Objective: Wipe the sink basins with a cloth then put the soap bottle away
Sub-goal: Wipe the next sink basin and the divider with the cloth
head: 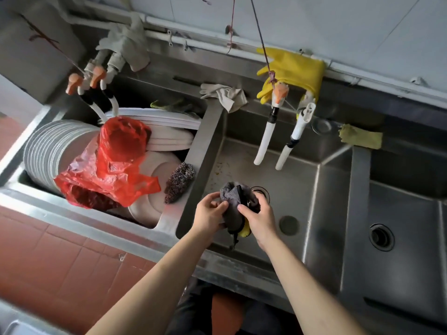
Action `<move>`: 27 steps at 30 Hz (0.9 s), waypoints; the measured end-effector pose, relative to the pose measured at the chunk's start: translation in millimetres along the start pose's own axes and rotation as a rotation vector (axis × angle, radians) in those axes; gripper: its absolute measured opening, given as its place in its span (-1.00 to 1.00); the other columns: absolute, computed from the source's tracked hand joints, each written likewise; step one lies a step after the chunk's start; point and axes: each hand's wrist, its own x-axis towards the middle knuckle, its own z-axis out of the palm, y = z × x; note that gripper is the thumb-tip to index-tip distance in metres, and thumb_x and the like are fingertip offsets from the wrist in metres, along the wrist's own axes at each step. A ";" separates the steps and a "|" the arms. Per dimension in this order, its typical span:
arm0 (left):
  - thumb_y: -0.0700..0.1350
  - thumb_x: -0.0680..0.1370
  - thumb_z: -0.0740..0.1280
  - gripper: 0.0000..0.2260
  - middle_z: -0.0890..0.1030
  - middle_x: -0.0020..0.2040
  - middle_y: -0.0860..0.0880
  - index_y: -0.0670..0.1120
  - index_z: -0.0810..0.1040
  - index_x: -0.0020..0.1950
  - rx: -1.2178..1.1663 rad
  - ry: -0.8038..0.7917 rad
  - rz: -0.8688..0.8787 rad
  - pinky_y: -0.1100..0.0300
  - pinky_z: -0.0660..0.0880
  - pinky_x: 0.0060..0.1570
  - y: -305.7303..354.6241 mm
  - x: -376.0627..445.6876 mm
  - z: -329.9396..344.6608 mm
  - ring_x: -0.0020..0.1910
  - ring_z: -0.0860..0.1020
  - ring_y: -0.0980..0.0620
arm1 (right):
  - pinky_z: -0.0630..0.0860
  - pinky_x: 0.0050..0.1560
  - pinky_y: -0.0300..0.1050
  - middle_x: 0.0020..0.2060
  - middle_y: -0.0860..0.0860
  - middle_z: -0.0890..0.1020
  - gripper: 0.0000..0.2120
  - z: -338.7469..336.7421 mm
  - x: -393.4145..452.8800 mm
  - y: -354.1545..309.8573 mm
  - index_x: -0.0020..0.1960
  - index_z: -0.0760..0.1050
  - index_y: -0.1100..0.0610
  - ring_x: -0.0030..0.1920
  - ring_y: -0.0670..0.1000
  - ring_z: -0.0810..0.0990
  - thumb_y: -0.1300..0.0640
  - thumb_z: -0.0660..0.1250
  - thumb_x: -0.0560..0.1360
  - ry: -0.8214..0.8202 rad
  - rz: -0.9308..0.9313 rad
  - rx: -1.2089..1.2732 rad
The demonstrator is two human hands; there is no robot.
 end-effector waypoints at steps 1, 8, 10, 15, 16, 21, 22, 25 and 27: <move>-0.22 0.61 0.36 -0.78 0.62 0.09 -0.24 -0.06 0.58 0.25 0.041 -0.010 0.005 -0.24 0.66 -0.09 -1.0 7.2 -7.1 0.08 0.67 -0.15 | 0.54 0.34 0.03 0.20 -0.11 0.66 -0.46 6.8 2.6 2.3 0.34 0.51 -0.10 0.23 -0.06 0.62 -0.01 0.55 0.39 0.021 0.003 0.011; -0.20 0.55 0.31 -0.72 0.70 0.05 0.07 0.02 0.63 0.21 0.719 -0.036 0.283 0.17 0.57 0.11 3.3 55.5 -43.8 0.00 0.65 0.11 | 0.47 0.16 -0.19 0.14 -0.05 0.65 -0.62 35.1 36.8 19.8 0.27 0.53 -0.03 0.15 -0.05 0.61 0.24 0.49 0.51 0.118 0.025 0.012; -0.26 0.55 0.29 -0.71 0.66 0.08 -0.01 -0.05 0.63 0.22 0.845 -0.022 0.428 0.16 0.54 0.13 5.2 69.7 -47.9 0.07 0.63 0.03 | 0.49 0.21 -0.13 0.11 -0.07 0.64 -0.64 38.9 53.6 25.0 0.24 0.53 -0.01 0.14 -0.02 0.60 0.27 0.47 0.52 0.125 0.016 -0.015; -0.30 0.54 0.29 -0.68 0.58 0.10 -0.09 -0.08 0.60 0.25 1.011 0.015 0.674 0.10 0.49 0.14 10.2 100.7 -50.4 0.11 0.56 -0.12 | 0.55 0.22 0.02 0.08 -0.01 0.66 -0.66 46.9 107.2 39.2 0.10 0.52 -0.06 0.12 0.03 0.62 0.36 0.40 0.52 0.129 -0.065 -0.057; -0.30 0.54 0.28 -0.68 0.56 0.10 -0.09 -0.08 0.59 0.25 1.029 0.017 0.710 0.07 0.49 0.14 10.4 106.0 -48.8 0.11 0.55 -0.14 | 0.55 0.18 0.01 0.04 -0.04 0.66 -0.64 48.1 117.9 42.5 0.07 0.51 -0.11 0.10 0.00 0.63 0.35 0.37 0.52 0.110 -0.087 -0.074; -0.30 0.53 0.31 -0.69 0.52 0.11 -0.10 -0.08 0.58 0.23 1.142 0.009 0.813 -0.03 0.51 0.13 -6.2 113.5 -43.1 0.07 0.51 -0.16 | 0.47 0.16 -0.15 0.14 -0.04 0.61 -0.67 58.3 173.4 67.7 0.21 0.53 -0.02 0.13 -0.07 0.56 0.27 0.36 0.51 0.118 -0.164 -0.203; -0.30 0.52 0.32 -0.69 0.52 0.13 -0.08 -0.08 0.58 0.23 1.163 -0.007 0.821 0.00 0.50 0.14 -10.8 112.7 -44.8 0.09 0.51 -0.14 | 0.44 0.17 -0.23 0.20 -0.03 0.58 -0.64 60.7 183.9 73.6 0.26 0.52 0.01 0.16 -0.10 0.54 0.28 0.36 0.52 0.101 -0.171 -0.232; -0.30 0.50 0.34 -0.69 0.52 0.18 -0.06 -0.08 0.57 0.22 1.211 -0.037 0.839 0.02 0.50 0.15 -20.7 116.9 -52.4 0.13 0.49 -0.12 | 0.45 0.30 -0.18 0.29 -0.01 0.55 -0.60 65.3 215.5 90.9 0.35 0.47 0.02 0.26 -0.05 0.53 0.27 0.37 0.55 0.045 -0.202 -0.305; -0.29 0.51 0.34 -0.72 0.52 0.21 -0.08 -0.10 0.58 0.20 1.241 -0.051 0.854 0.00 0.52 0.12 -23.8 122.6 -56.9 0.15 0.50 -0.13 | 0.46 0.36 -0.05 0.34 0.01 0.53 -0.60 66.9 234.9 103.7 0.41 0.43 0.00 0.31 0.03 0.53 0.17 0.35 0.59 -0.011 -0.240 -0.413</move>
